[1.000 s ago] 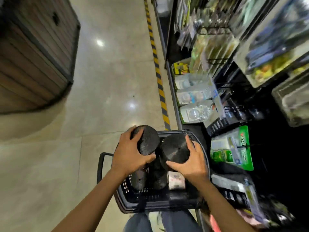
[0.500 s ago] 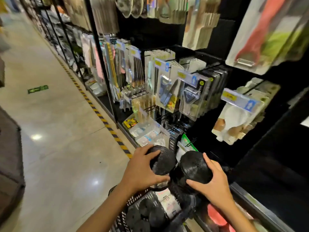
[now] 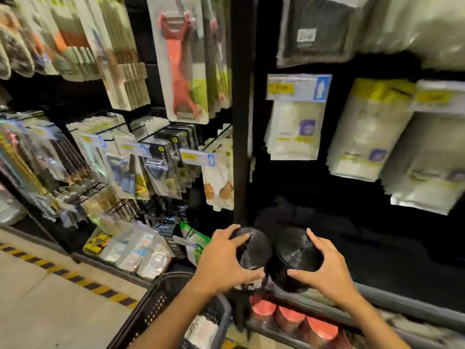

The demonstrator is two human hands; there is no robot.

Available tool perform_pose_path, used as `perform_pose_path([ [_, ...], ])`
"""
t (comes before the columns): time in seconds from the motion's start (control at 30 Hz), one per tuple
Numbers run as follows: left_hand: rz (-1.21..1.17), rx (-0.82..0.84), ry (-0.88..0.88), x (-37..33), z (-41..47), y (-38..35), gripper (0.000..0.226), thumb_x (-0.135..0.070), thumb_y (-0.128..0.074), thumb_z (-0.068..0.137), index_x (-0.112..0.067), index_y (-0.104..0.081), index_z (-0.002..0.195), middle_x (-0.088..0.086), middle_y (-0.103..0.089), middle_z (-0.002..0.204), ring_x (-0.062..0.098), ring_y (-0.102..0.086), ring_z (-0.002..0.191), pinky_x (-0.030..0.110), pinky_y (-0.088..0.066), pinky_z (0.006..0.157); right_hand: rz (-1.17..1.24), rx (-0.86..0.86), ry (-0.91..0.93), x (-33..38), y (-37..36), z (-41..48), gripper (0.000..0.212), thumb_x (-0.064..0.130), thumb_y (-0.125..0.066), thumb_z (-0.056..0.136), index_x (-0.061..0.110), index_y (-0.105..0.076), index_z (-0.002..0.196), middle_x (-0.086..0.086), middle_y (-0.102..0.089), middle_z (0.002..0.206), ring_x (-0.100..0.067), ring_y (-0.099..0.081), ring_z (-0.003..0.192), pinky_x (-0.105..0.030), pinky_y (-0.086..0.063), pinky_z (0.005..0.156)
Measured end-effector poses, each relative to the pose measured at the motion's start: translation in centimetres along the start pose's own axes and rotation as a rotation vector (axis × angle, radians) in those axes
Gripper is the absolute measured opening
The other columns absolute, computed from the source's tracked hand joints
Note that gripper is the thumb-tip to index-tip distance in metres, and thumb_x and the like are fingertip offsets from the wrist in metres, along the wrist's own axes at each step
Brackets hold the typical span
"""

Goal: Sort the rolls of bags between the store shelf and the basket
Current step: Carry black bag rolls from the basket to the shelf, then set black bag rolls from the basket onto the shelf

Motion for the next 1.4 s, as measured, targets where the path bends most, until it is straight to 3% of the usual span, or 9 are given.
perform_pose_path([
  [0.27, 0.038, 0.149, -0.019, -5.5, 8.4, -8.0, 0.091, -0.072, -0.061, 0.069, -0.033, -0.031, 0.145, -0.012, -0.012, 0.155, 0.012, -0.012, 0.141, 0.036, -0.031, 0.111, -0.032, -0.102, -0.155, -8.7, 5.3, 3.6, 0.110, 0.054, -0.083, 0.055, 0.031, -0.027, 0.147, 0.006, -0.035, 0.146, -0.017, -0.036, 0.133, -0.041, -0.031, 0.111],
  [0.57, 0.013, 0.237, 0.113, -2.3, 15.8, -13.7, 0.088, -0.062, -0.069, 0.068, -0.032, -0.034, 0.143, -0.008, -0.012, 0.155, 0.017, -0.016, 0.141, 0.037, -0.035, 0.109, 0.005, -0.045, -0.232, -13.2, 2.6, 10.1, 0.112, 0.052, -0.083, 0.059, 0.025, -0.023, 0.150, 0.001, -0.029, 0.150, -0.019, -0.034, 0.135, -0.042, -0.030, 0.113],
  [0.8, -0.097, 0.272, 0.181, 0.3, 18.1, -17.6, 0.094, -0.062, -0.072, 0.063, -0.024, -0.038, 0.141, -0.005, -0.009, 0.152, 0.019, -0.013, 0.141, 0.027, -0.025, 0.114, -0.042, 0.030, -0.337, -16.2, -0.5, 12.5, 0.114, 0.051, -0.083, 0.061, 0.022, -0.018, 0.151, -0.003, -0.024, 0.152, -0.023, -0.033, 0.136, -0.037, -0.031, 0.112],
  [0.93, -0.095, 0.246, 0.160, 0.7, 18.5, -18.6, 0.114, -0.077, -0.037, 0.043, -0.018, -0.042, 0.139, 0.001, -0.023, 0.149, 0.021, -0.021, 0.140, 0.027, -0.025, 0.112, -0.080, 0.025, -0.377, -17.2, -2.2, 12.7, 0.114, 0.053, -0.081, 0.061, 0.023, -0.018, 0.151, -0.003, -0.024, 0.153, -0.021, -0.035, 0.135, -0.032, -0.032, 0.108],
  [1.03, -0.173, 0.132, 0.172, 1.9, 18.9, -18.8, 0.097, -0.068, -0.050, 0.047, -0.005, -0.061, 0.120, 0.003, -0.048, 0.120, 0.016, -0.046, 0.119, 0.006, -0.026, 0.102, -0.071, -0.009, -0.415, -17.7, -3.0, 12.7, 0.111, 0.052, -0.080, 0.064, 0.024, -0.017, 0.151, -0.003, -0.021, 0.154, -0.021, -0.033, 0.137, -0.031, -0.032, 0.107],
  [1.07, -0.193, 0.119, 0.180, 2.4, 19.0, -19.0, 0.093, -0.068, -0.052, 0.048, -0.005, -0.063, 0.116, 0.002, -0.050, 0.114, 0.018, -0.049, 0.114, 0.006, -0.030, 0.099, -0.059, -0.020, -0.426, -17.8, -3.2, 12.8, 0.111, 0.052, -0.081, 0.063, 0.025, -0.018, 0.151, -0.003, -0.021, 0.154, -0.021, -0.033, 0.137, -0.032, -0.032, 0.107],
  [1.13, -0.155, 0.178, 0.155, 2.7, 19.0, -19.9, 0.097, -0.073, -0.051, 0.051, -0.012, -0.058, 0.126, 0.006, -0.047, 0.122, 0.022, -0.041, 0.121, 0.019, -0.034, 0.104, -0.050, -0.025, -0.434, -17.9, -3.6, 12.8, 0.112, 0.050, -0.082, 0.062, 0.025, -0.018, 0.151, -0.004, -0.022, 0.153, -0.021, -0.033, 0.136, -0.033, -0.032, 0.107],
  [1.27, -0.157, 0.251, 0.174, 3.4, 18.0, -20.9, 0.104, -0.074, -0.049, 0.050, -0.015, -0.047, 0.136, 0.014, -0.027, 0.139, 0.026, -0.029, 0.131, 0.012, -0.016, 0.102, -0.048, 0.021, -0.443, -18.2, -4.7, 12.6, 0.111, 0.045, -0.083, 0.063, 0.023, -0.017, 0.151, -0.004, -0.022, 0.152, -0.021, -0.036, 0.134, -0.033, -0.033, 0.107],
  [1.4, -0.131, 0.285, 0.171, 4.5, 17.1, -21.1, 0.088, -0.054, -0.072, 0.071, -0.021, -0.036, 0.144, 0.007, -0.013, 0.154, 0.024, -0.013, 0.143, 0.020, -0.013, 0.112, -0.040, 0.041, -0.470, -18.8, -5.3, 12.2, 0.108, 0.045, -0.081, 0.067, 0.025, -0.016, 0.150, -0.005, -0.023, 0.152, -0.023, -0.034, 0.136, -0.033, -0.031, 0.109],
])
Point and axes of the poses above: each hand's wrist, its own z-axis towards the middle knuckle, its own y-axis out of the back of the hand, x = y × z, the point moved 9 cm from there along z, towards the middle knuckle
